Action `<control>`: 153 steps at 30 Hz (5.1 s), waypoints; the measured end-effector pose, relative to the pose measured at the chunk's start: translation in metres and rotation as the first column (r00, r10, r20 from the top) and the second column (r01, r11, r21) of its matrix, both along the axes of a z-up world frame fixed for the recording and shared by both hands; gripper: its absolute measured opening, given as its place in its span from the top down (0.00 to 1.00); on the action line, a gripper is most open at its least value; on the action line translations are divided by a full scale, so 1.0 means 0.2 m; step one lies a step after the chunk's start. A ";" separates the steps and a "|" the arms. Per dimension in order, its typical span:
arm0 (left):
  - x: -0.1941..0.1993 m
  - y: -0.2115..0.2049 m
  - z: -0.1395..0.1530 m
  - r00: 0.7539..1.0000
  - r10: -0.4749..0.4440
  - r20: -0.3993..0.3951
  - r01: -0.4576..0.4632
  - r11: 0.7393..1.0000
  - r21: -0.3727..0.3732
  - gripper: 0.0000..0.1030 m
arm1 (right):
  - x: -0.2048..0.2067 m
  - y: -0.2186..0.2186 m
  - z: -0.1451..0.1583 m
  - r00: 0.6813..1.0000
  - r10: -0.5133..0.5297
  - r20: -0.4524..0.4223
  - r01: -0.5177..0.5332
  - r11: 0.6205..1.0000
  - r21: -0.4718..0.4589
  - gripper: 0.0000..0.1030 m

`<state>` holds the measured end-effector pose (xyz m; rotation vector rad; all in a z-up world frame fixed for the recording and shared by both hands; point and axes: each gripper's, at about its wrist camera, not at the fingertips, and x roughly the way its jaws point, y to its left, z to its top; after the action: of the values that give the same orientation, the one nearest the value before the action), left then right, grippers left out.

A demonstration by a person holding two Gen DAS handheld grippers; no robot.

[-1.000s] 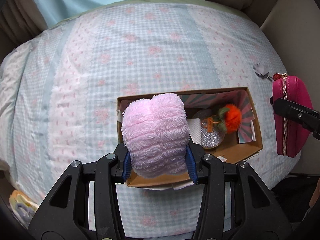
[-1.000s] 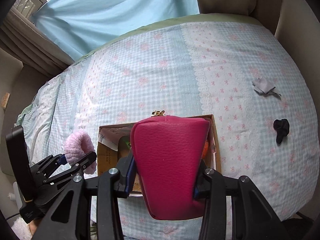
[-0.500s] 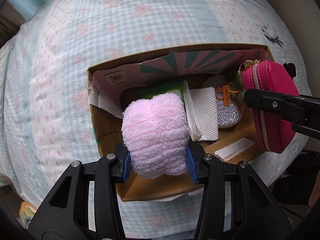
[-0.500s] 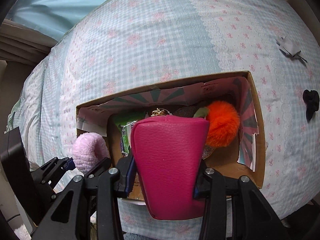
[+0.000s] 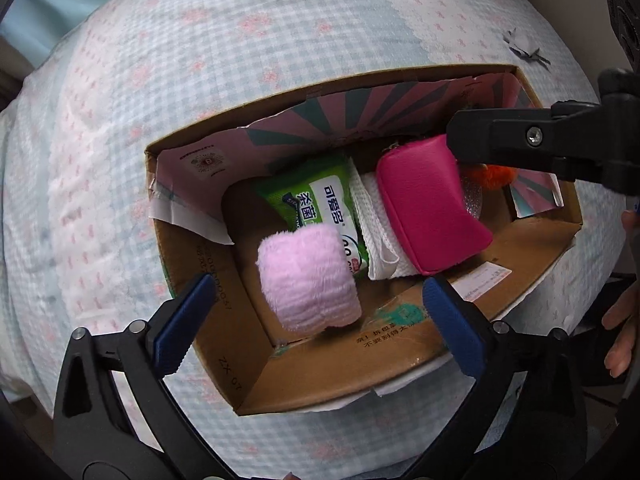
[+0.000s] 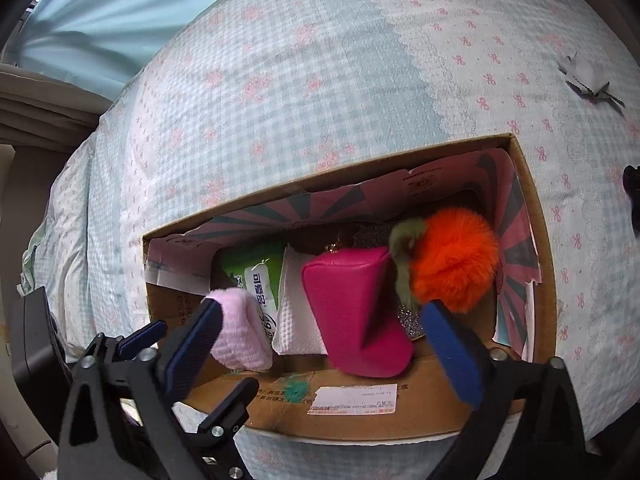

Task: Organize soft objects
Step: 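Open the left tool to drop the hair tie in the box while the right tool drops the case, then move both open tools toward the grey cloth and black scrunchie, then grasp the grey cloth with the left tool while the right tool grasps the black scrunchie, then carry the grey cloth with the left tool over the box while the right tool carries the scrunchie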

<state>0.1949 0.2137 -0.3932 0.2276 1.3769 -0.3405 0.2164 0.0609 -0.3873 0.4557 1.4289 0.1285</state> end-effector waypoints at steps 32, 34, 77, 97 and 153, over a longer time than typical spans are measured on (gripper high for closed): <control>-0.11 -0.23 0.82 0.950 0.033 0.310 0.014 0.989 -0.148 0.00 | -0.66 -0.56 0.88 0.924 -0.137 0.356 0.203 0.967 -0.157 0.00; -0.09 -0.34 0.85 0.943 0.016 0.331 0.033 0.989 -0.142 0.00 | -0.68 -0.63 0.92 0.911 -0.141 0.388 0.223 0.959 -0.176 0.00; 0.80 -2.49 -0.39 0.526 -0.813 0.250 0.822 0.562 0.096 0.08 | -0.25 -1.66 -0.40 0.933 0.005 0.360 0.139 0.917 -0.374 0.25; 0.66 -2.45 -0.32 0.509 -0.815 0.277 0.834 0.546 0.075 0.86 | -0.21 -1.66 -0.38 0.934 0.051 0.353 0.119 0.889 -0.442 0.73; -0.04 0.13 0.37 0.915 0.404 0.019 -0.384 0.882 -0.272 0.87 | -0.18 -0.06 0.53 0.957 0.167 0.239 -0.116 0.970 -0.212 0.73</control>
<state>0.1869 0.2393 -0.3200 -0.2598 1.2528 -0.1676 0.1797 0.0487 -0.2815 0.1656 1.2050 0.1545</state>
